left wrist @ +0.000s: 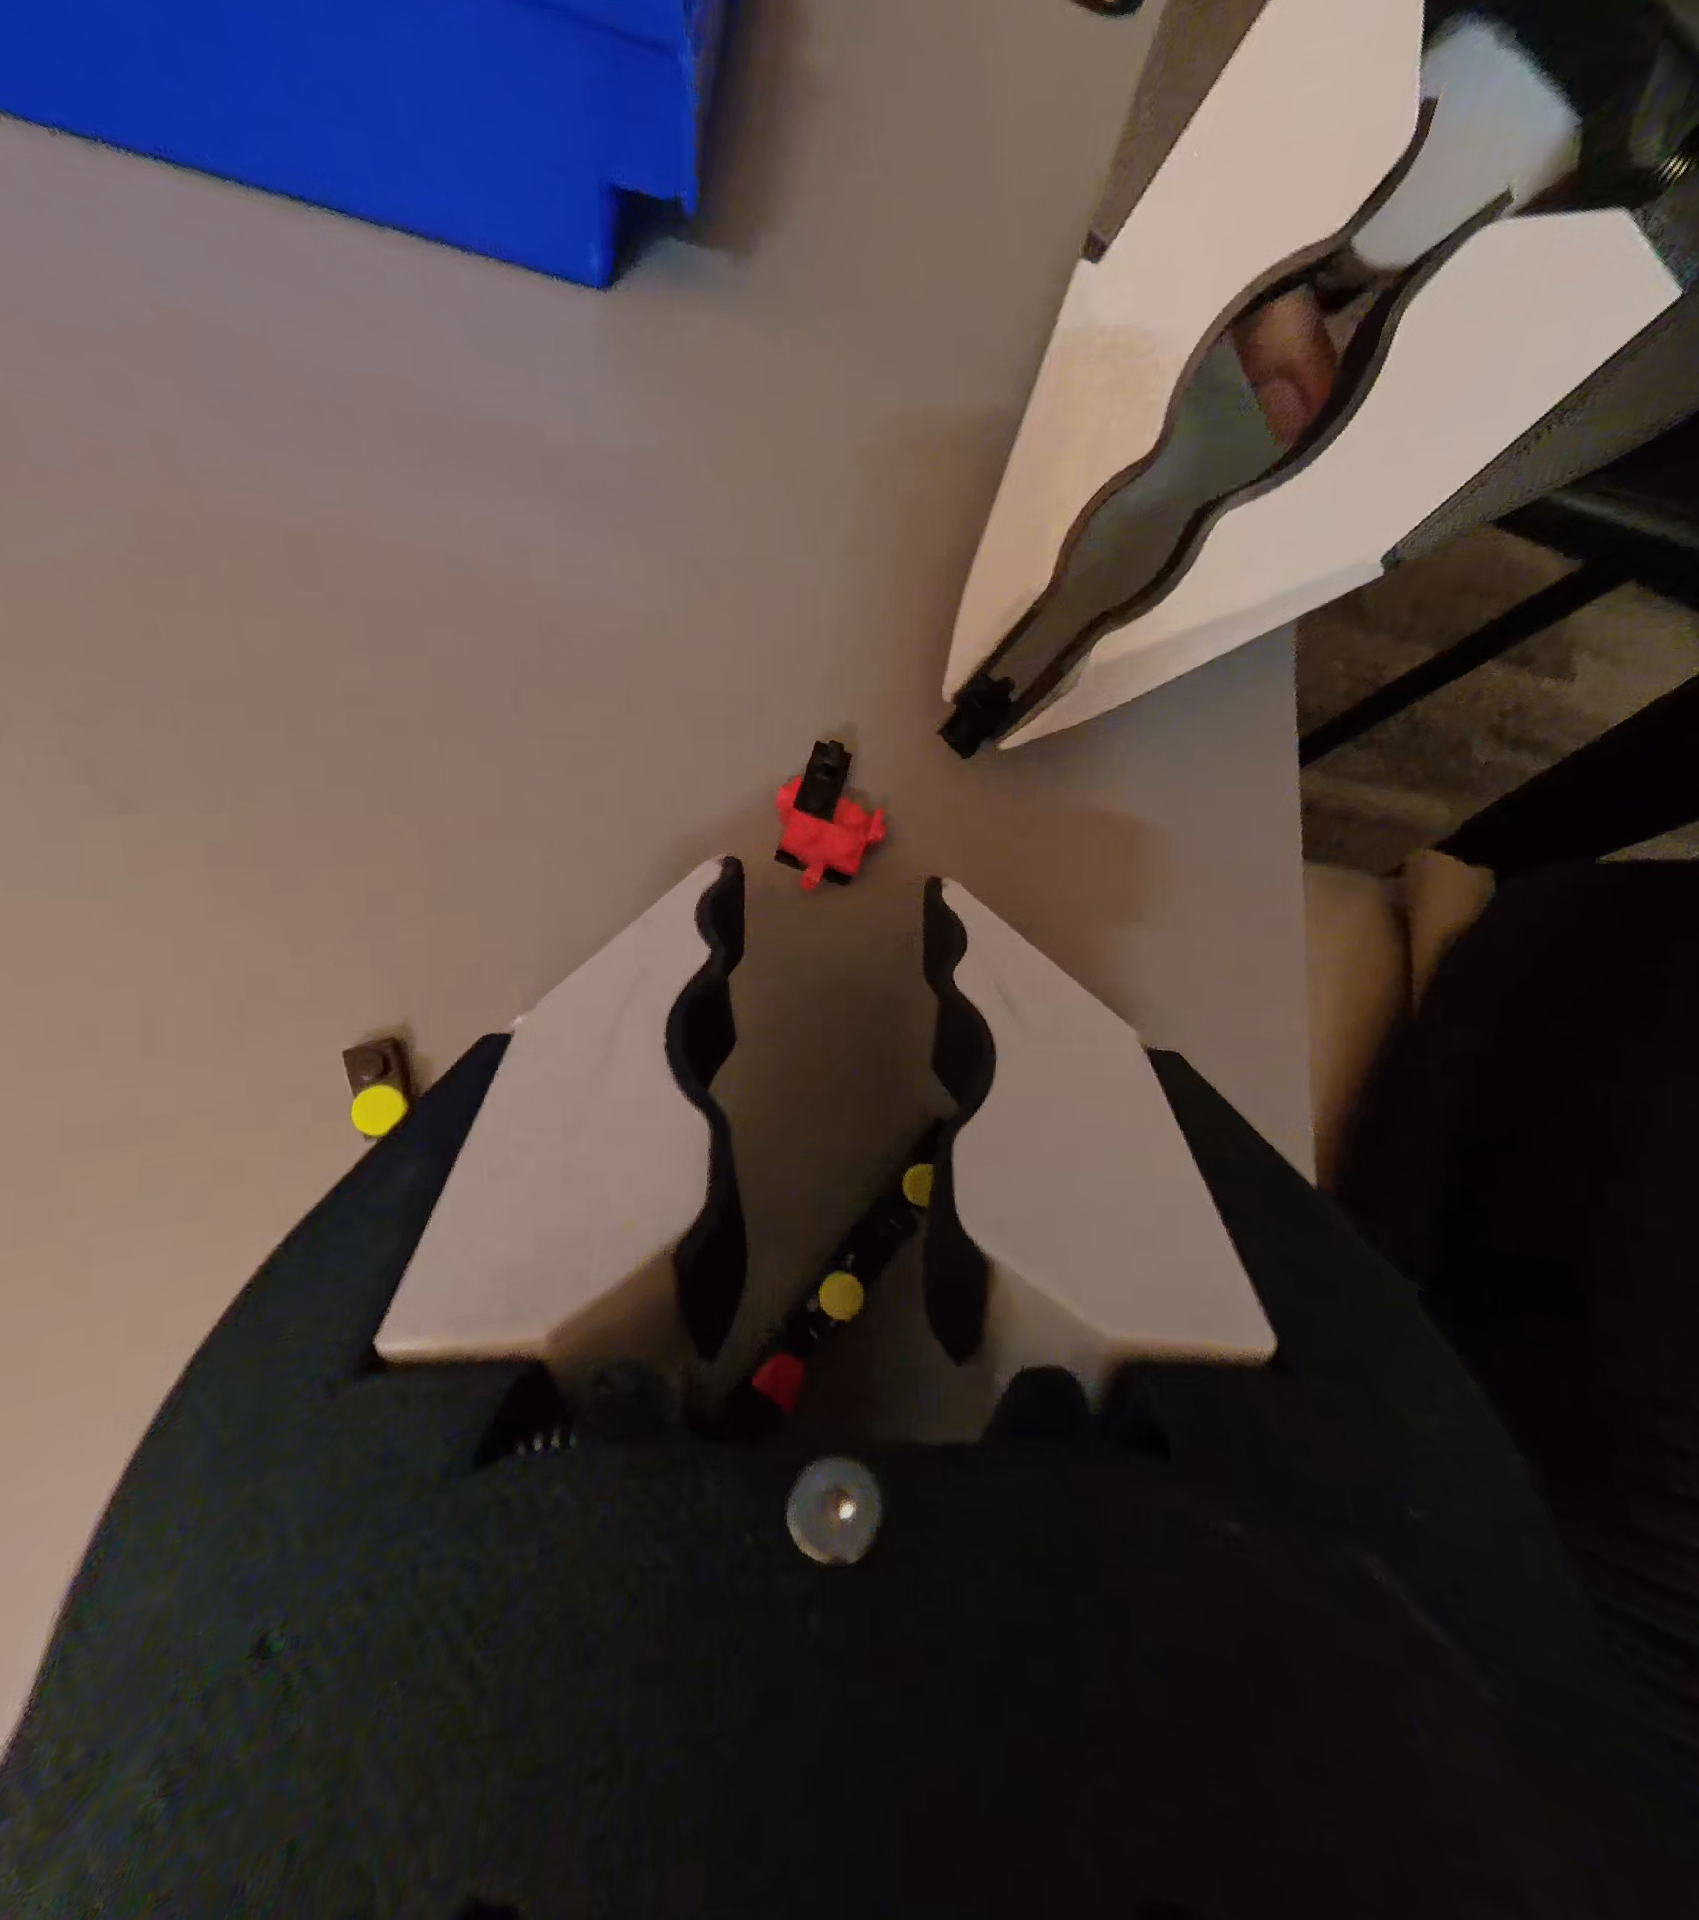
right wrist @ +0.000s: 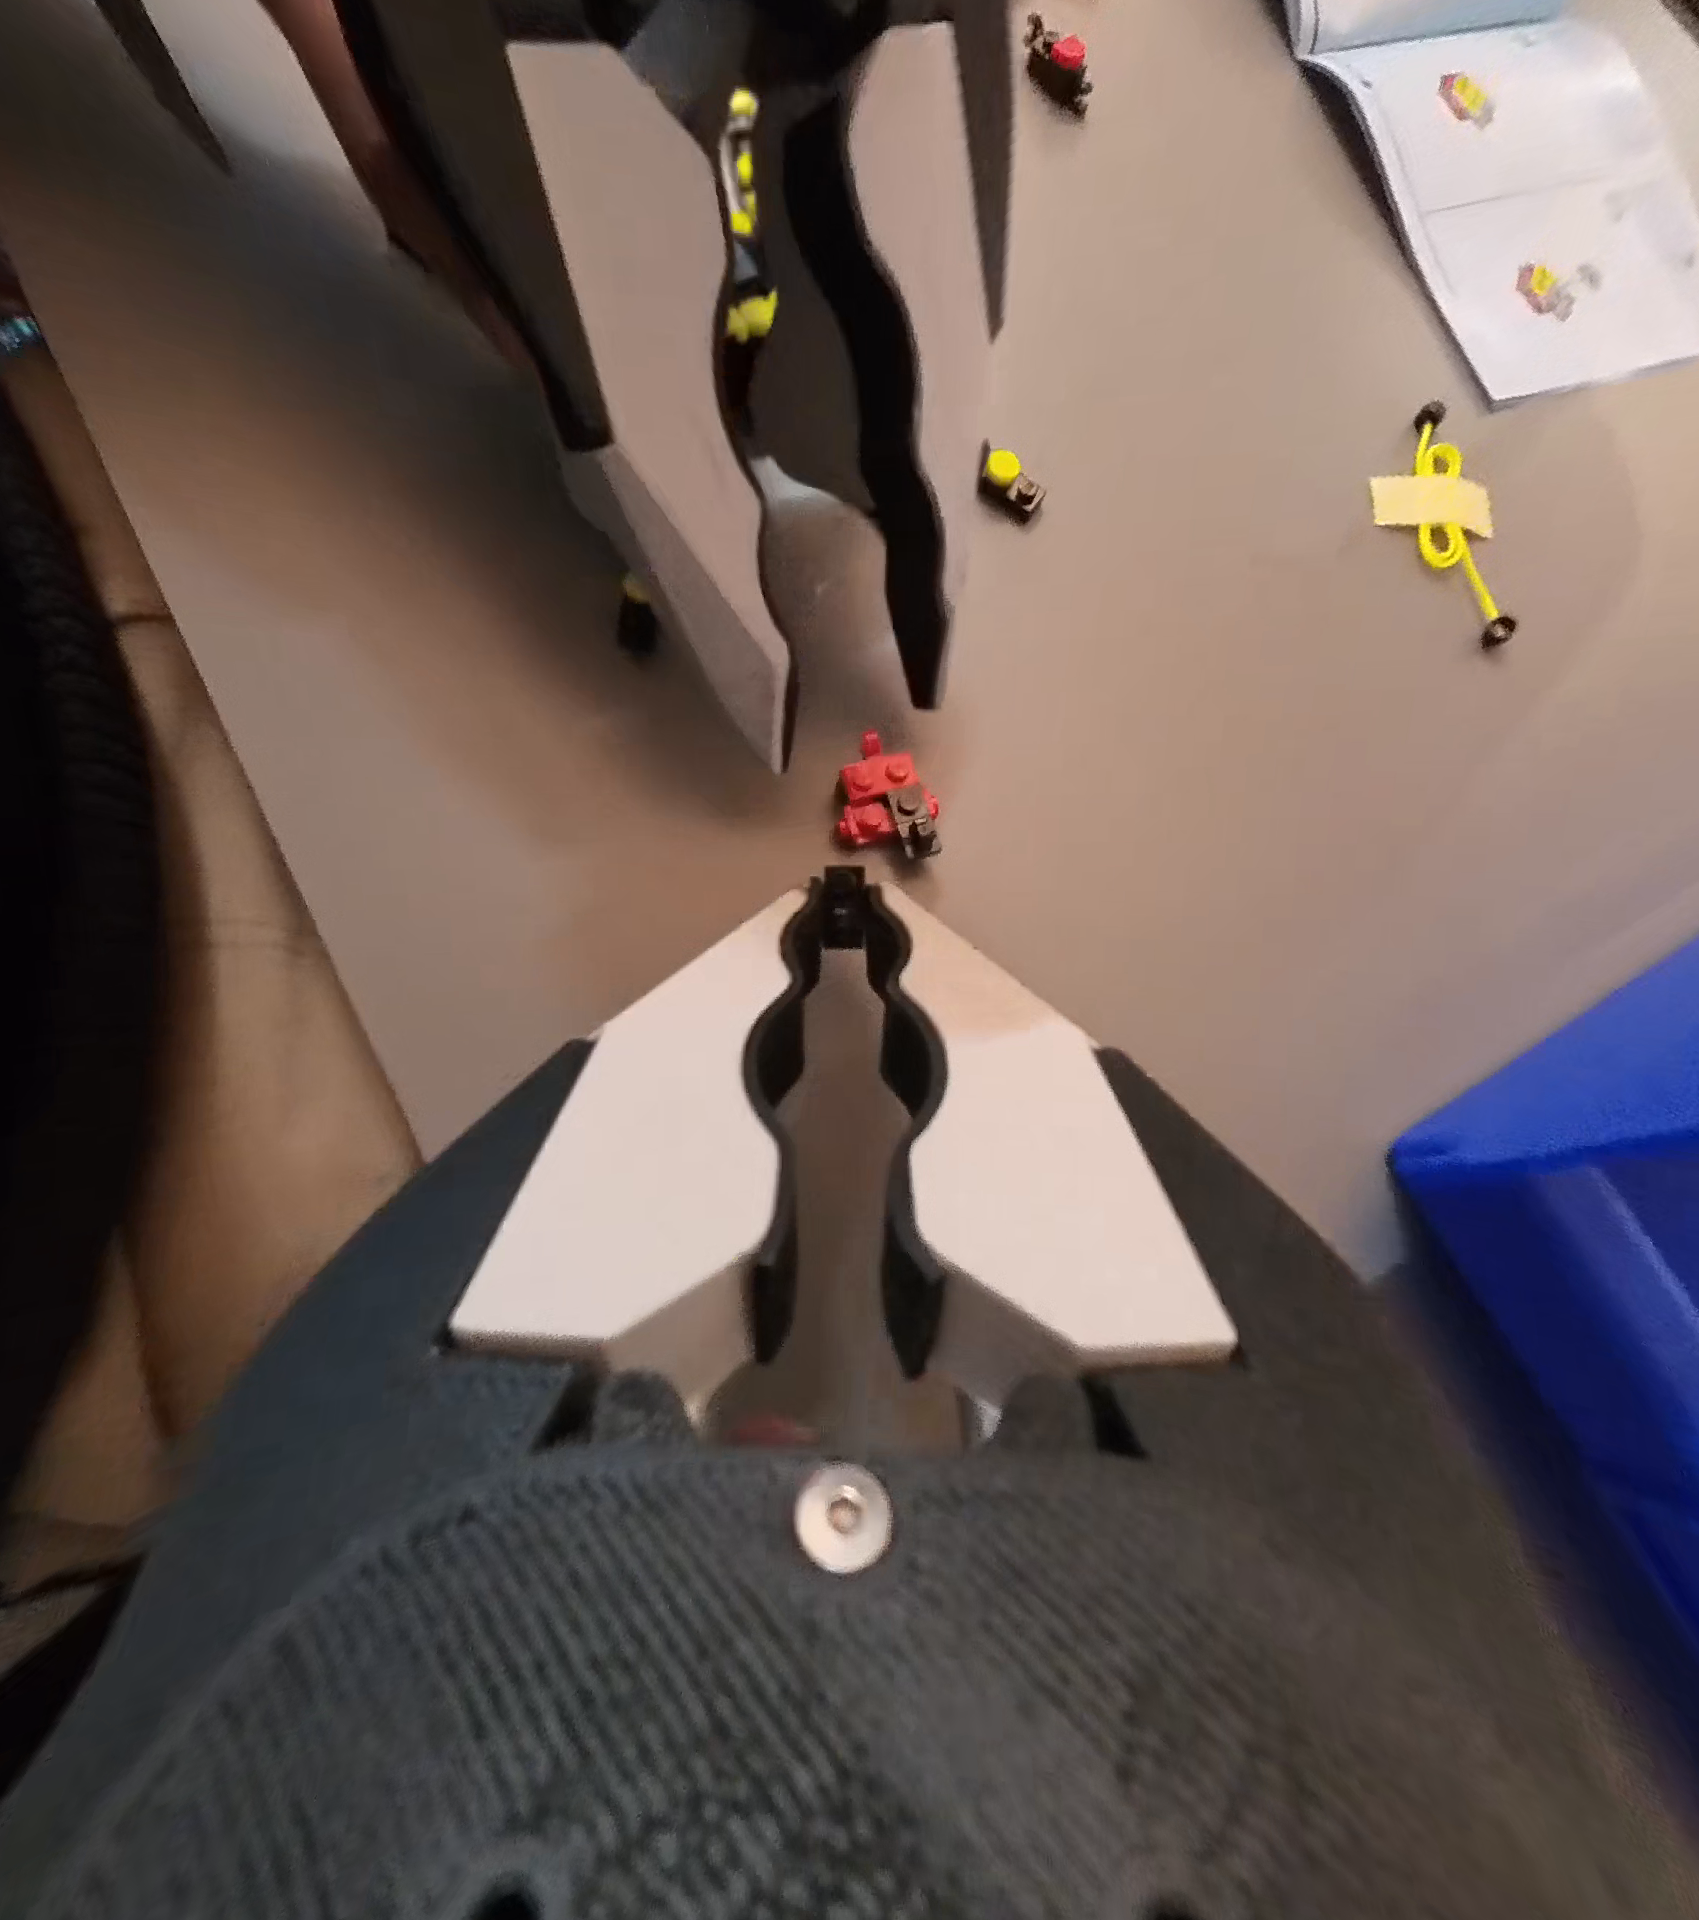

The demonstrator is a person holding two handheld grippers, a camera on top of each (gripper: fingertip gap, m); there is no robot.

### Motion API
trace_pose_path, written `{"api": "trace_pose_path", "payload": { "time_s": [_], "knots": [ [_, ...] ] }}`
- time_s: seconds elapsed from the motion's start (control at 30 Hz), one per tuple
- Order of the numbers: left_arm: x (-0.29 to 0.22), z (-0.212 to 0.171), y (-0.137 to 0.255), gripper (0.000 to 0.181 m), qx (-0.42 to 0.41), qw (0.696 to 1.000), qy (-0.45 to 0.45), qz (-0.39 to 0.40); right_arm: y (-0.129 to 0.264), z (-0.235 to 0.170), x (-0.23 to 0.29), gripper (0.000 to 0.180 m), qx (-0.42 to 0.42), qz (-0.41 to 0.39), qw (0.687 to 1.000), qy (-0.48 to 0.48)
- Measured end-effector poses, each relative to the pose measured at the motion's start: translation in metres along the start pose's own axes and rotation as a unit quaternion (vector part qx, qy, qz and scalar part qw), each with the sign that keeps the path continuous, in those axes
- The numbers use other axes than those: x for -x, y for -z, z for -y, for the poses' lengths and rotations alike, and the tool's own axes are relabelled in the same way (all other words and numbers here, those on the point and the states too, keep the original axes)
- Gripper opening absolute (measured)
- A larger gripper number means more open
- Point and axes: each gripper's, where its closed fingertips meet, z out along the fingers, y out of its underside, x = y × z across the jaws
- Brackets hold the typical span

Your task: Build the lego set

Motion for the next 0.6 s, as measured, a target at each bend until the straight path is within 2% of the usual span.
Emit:
{"api": "trace_pose_path", "payload": {
  "time_s": [0.23,0.6],
  "knots": [
    [0.006,0.000,-0.013,0.033,0.035,0.997,-0.066,0.030,-0.013,-0.001,-0.005,0.006,0.040,-0.013,0.996,0.078],
    [-0.003,-0.002,-0.016,0.017,0.059,0.996,-0.065,0.006,-0.012,-0.017,0.004,0.006,0.060,0.023,0.996,0.056]
  ]
}}
